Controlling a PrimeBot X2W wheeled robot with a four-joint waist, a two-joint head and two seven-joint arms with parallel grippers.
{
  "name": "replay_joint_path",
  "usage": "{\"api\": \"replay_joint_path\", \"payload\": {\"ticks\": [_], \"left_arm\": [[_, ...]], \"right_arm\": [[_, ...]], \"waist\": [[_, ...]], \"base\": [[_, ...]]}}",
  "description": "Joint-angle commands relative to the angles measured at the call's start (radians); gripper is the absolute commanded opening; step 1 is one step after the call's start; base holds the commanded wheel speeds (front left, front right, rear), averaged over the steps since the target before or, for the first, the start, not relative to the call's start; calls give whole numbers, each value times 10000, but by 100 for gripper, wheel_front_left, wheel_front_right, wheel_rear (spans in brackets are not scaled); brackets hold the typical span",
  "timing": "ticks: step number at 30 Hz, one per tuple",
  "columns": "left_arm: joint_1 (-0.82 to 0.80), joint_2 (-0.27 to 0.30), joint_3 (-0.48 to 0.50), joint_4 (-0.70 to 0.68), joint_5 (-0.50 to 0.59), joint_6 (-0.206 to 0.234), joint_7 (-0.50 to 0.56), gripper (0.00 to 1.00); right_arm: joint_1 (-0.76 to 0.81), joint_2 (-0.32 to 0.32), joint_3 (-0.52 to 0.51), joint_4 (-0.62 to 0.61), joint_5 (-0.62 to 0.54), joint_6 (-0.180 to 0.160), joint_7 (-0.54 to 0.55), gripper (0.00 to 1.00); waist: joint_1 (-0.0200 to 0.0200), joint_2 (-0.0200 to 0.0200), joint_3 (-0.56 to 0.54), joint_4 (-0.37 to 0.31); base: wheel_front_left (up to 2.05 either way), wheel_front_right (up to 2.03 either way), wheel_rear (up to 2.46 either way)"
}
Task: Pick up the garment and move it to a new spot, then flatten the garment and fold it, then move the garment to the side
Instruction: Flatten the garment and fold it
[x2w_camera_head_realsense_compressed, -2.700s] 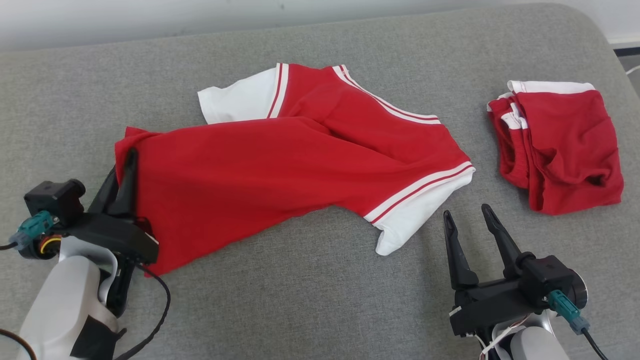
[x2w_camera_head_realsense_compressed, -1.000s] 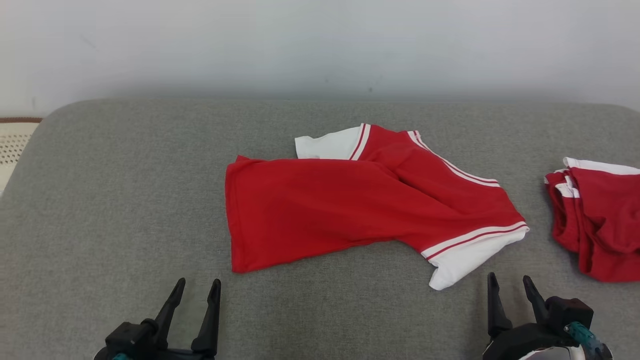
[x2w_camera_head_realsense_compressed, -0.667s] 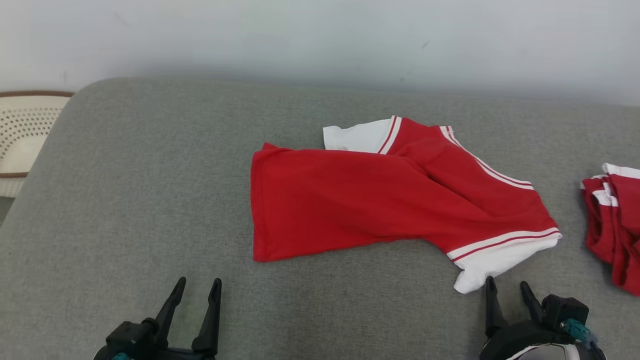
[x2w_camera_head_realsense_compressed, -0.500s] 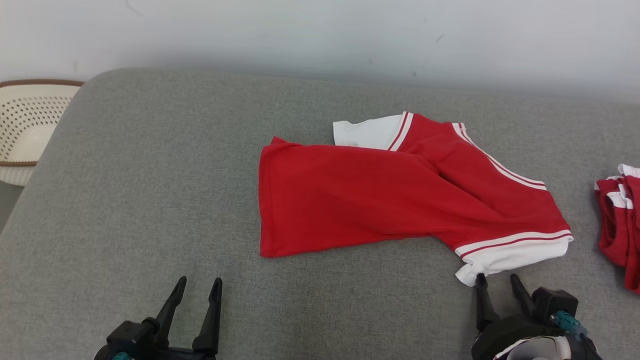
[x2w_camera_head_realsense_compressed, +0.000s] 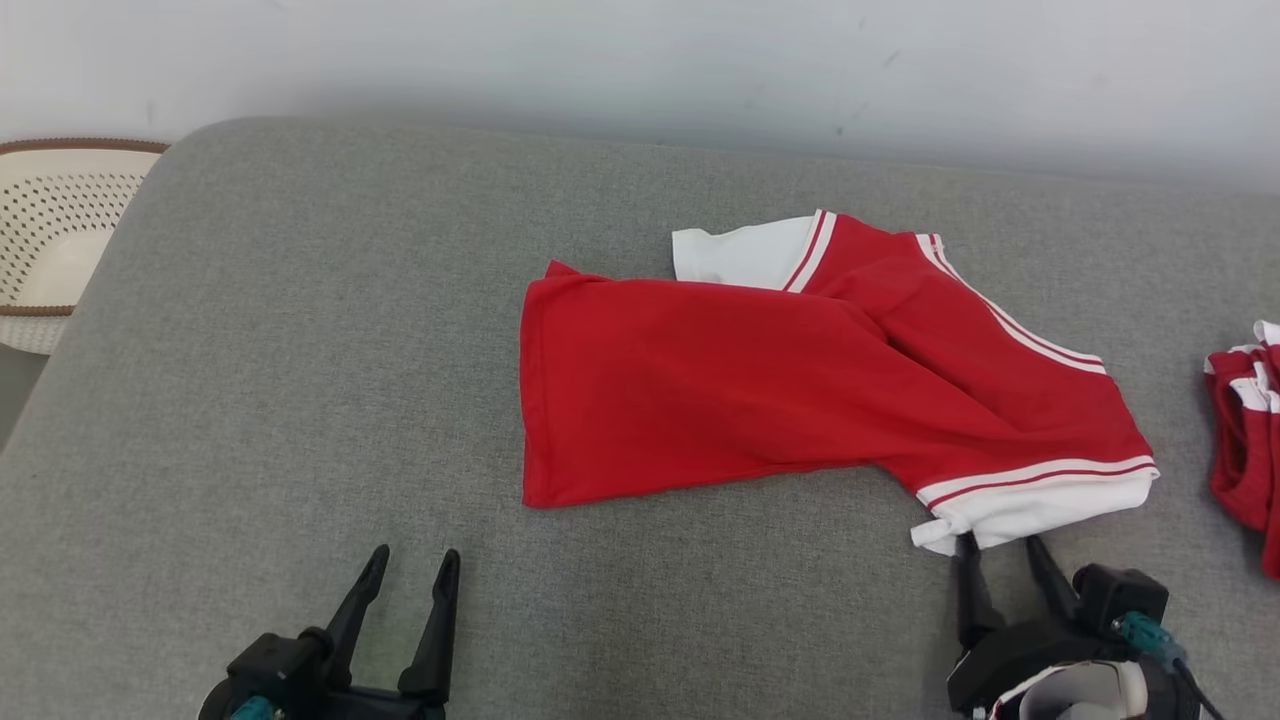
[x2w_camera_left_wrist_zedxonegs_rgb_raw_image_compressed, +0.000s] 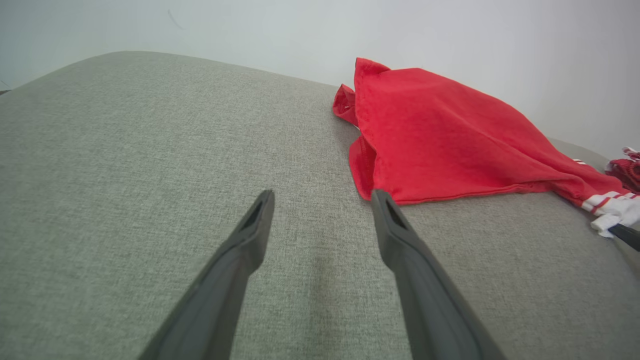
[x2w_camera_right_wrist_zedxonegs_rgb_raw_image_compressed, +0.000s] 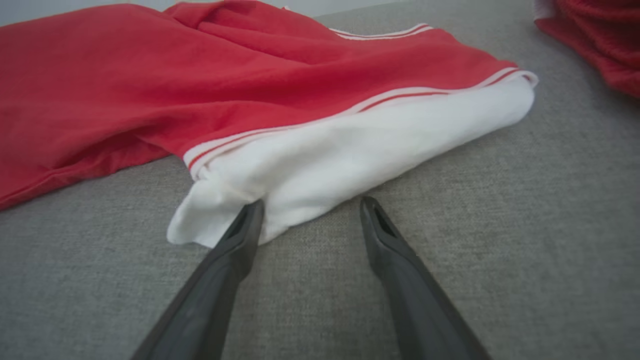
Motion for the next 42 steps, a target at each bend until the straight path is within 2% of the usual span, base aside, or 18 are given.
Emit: {"api": "replay_joint_path", "payload": {"ticks": [1,3,4,5,6,7,8,20,23,26,27,28,29,39,42], "left_arm": [[-131,8,-43,1,26,-2,-7,100],[-164,4,-100,49,38,-2,-7,100],[-200,6,-117,63,48,-2,-7,100],[-225,6,-112,65,52,-2,-7,100],[-233,6,-103,74,67,-2,-7,100],[-227,3,-97,80,86,-2,-7,100],[-219,3,-90,92,89,-2,-7,100],[126,3,-220,-14,-147,-2,-7,100],[83,6,-361,-27,-274,-2,-7,100],[-48,3,-602,9,-388,-2,-7,100],[-90,4,-671,22,-393,-2,-7,100],[-125,4,-747,43,-399,-2,-7,100],[-145,7,-845,61,-437,-2,-7,100],[-213,2,-1245,269,-648,-2,-7,100],[-240,7,-1303,267,-662,-2,-7,100]], "right_arm": [[-148,-35,-165,192,-13,-14,30,100],[-287,-23,-335,354,58,-13,29,100],[-377,-19,-425,434,82,-14,32,95],[-457,-14,-482,498,87,-13,32,82],[-518,-8,-546,561,104,-13,30,45],[-602,-2,-585,601,111,-13,30,36],[-673,-3,-566,573,95,-13,30,0],[-495,-602,22,-1681,141,-13,13,0],[-826,-855,286,-1772,92,-13,15,0],[-1272,-1121,474,-1267,36,-13,15,0],[-1473,-1207,551,-1013,-41,-13,13,24],[-1668,-1241,641,-674,-96,-13,15,65],[-1933,-1240,688,-429,-105,-13,13,100],[-4215,-1490,702,1901,-694,-13,15,100],[-4517,-1424,587,2154,-750,-13,13,100]], "waist": [[0,0,46,40],[0,0,73,86],[0,0,90,117],[0,0,107,145],[0,0,121,170],[0,0,132,189],[0,0,142,210],[0,0,-6,154],[0,0,-17,191],[0,0,10,360],[0,0,19,426],[0,0,27,505],[0,0,41,588],[0,0,289,1211],[0,0,292,1304]], "base": [[0,0,0],[0,0,0],[0,0,0],[0,0,0],[0,0,0],[0,0,0],[0,0,0],[0,0,0],[0,0,0],[0,0,0],[0,0,0],[0,0,0],[0,0,0],[0,0,0],[0,0,0]]}}
